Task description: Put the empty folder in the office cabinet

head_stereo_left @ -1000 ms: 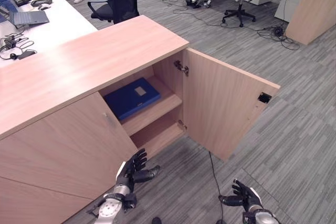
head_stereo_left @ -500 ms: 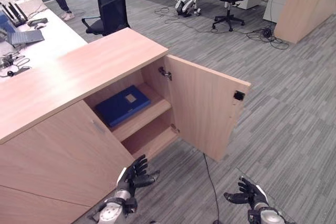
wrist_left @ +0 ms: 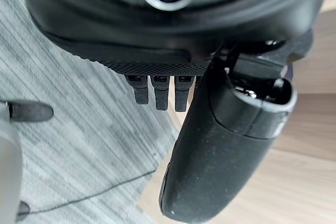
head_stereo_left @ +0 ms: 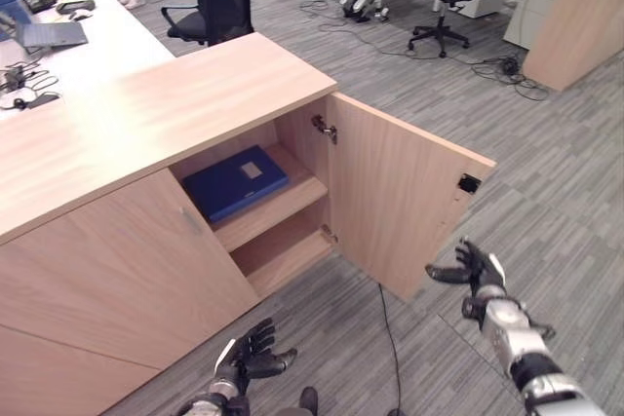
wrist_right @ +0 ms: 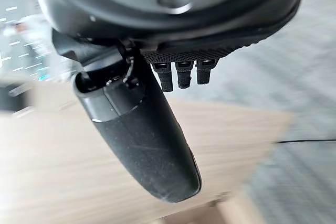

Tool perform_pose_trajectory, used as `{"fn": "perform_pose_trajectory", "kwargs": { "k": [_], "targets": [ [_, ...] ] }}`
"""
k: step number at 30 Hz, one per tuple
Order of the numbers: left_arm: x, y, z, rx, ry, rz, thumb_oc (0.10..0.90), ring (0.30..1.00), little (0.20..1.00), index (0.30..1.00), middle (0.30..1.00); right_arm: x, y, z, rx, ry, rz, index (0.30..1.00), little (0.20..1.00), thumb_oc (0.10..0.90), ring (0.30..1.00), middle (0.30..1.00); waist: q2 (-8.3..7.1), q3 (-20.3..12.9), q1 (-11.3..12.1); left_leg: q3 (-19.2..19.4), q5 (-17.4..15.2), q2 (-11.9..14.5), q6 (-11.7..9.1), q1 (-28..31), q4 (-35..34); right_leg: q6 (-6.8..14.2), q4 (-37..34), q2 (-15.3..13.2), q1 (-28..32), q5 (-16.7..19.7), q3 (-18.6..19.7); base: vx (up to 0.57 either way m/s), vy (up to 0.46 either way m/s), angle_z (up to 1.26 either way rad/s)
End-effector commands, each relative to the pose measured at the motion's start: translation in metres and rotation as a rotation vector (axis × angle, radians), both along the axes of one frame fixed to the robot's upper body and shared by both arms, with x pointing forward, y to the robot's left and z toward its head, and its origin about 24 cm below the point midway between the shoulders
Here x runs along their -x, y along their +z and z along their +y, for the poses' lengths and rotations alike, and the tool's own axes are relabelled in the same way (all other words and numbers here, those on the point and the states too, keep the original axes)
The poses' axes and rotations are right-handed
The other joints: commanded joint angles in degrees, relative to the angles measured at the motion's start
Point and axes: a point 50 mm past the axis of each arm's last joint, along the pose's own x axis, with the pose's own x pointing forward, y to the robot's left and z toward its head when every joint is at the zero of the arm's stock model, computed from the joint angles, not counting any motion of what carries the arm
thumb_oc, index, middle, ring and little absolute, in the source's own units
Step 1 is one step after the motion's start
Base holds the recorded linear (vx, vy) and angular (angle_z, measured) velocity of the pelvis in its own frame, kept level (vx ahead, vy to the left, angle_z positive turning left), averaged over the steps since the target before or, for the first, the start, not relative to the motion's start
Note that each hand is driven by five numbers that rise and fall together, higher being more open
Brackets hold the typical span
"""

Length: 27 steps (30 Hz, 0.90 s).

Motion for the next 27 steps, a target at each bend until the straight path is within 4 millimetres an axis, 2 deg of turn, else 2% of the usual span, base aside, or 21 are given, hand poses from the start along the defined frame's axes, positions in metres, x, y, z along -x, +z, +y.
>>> {"fn": "perform_pose_trajectory", "kwargs": {
  "k": [1, 2, 3, 5, 10, 19, 23, 27],
  "targets": [
    [-0.031, 0.025, 0.001, -0.031, -0.113, -0.165, 0.8, 0.9, 0.9, 0.9, 0.9, -0.048, 0.082, 0.005, 0.065, 0.079, -0.335, 0.9, 0.9, 0.8, 0.9, 0.9, -3.79, -2.2, 2.3, -1.2, -5.9, -0.5, -0.9, 3.2, 0.0, 4.5, 0.5, -0.9, 4.9, -7.6, 0.2, 0.01, 0.034, 0.03],
    [-0.031, 0.025, 0.001, -0.031, -0.113, -0.165, 0.8, 0.9, 0.9, 0.9, 0.9, -0.048, 0.082, 0.005, 0.065, 0.079, -0.335, 0.9, 0.9, 0.8, 0.9, 0.9, -3.79, -2.2, 2.3, -1.2, -5.9, -0.5, -0.9, 3.2, 0.0, 4.5, 0.5, -0.9, 4.9, -7.6, 0.2, 0.01, 0.053, 0.04],
    [-0.031, 0.025, 0.001, -0.033, -0.121, -0.162, 0.8, 0.9, 0.9, 0.9, 0.9, -0.057, 0.098, 0.011, 0.07, 0.101, -0.382, 0.9, 0.9, 0.8, 0.9, 0.9, -4.01, -2.4, 2.7, -1.3, -5.9, -0.6, -0.8, 3.3, -0.2, 4.7, 0.5, -0.9, 4.9, -7.4, 0.0, 0.01, 0.046, 0.02],
    [-0.029, 0.023, 0.001, -0.037, -0.127, -0.153, 0.8, 0.9, 0.9, 0.9, 0.9, -0.068, 0.116, 0.023, 0.094, 0.148, -0.423, 0.9, 0.9, 0.8, 0.9, 0.9, -4.41, -2.6, 3.5, -1.6, -5.9, -0.8, -0.7, 3.3, -0.3, 4.8, 0.5, -1.0, 5.0, -7.4, -0.3, 0.01, 0.066, 0.02],
    [-0.027, 0.022, 0.001, -0.038, -0.117, -0.143, 0.8, 0.9, 0.9, 0.9, 0.9, -0.076, 0.129, 0.04, 0.074, 0.188, -0.471, 0.9, 0.9, 0.8, 0.9, 0.9, -4.86, -2.7, 4.3, -2.4, -6.0, -1.1, -0.4, 3.1, -0.4, 4.9, 0.5, -1.1, 5.1, -7.3, -0.6, 0.0, 0.03, 0.06],
    [-0.024, 0.018, 0.0, -0.048, -0.123, -0.125, 0.8, 0.9, 0.9, 0.9, 0.9, -0.077, 0.125, 0.072, 0.013, 0.281, -0.487, 0.9, 0.9, 0.8, 0.9, 0.9, -5.25, -2.4, 5.4, -3.9, -6.0, -1.4, -0.4, 2.7, -0.4, 4.9, 0.5, -1.3, 5.5, -7.3, -1.8, 0.0, 0.02, 0.12],
    [-0.023, 0.018, 0.0, -0.052, -0.123, -0.125, 0.8, 0.9, 0.9, 0.9, 0.9, -0.075, 0.12, 0.069, 0.028, 0.283, -0.463, 0.9, 0.9, 0.8, 0.9, 0.9, -5.2, -2.6, 5.5, -4.4, -5.9, -1.7, -0.3, 2.5, -0.5, 5.0, 0.5, -1.5, 5.3, -7.2, -2.2, 0.0, 0.012, 0.12],
    [-0.023, 0.019, 0.0, -0.05, -0.117, -0.127, 0.8, 0.9, 0.9, 0.9, 0.9, -0.074, 0.115, 0.057, 0.02, 0.234, -0.442, 0.9, 0.9, 0.8, 0.9, 0.9, -5.12, -2.5, 5.6, -4.6, -6.0, -1.6, -0.4, 2.7, -0.4, 5.0, 0.5, -1.4, 5.7, -7.4, -2.2, 0.0, 0.003, 0.04]
  ]
}}
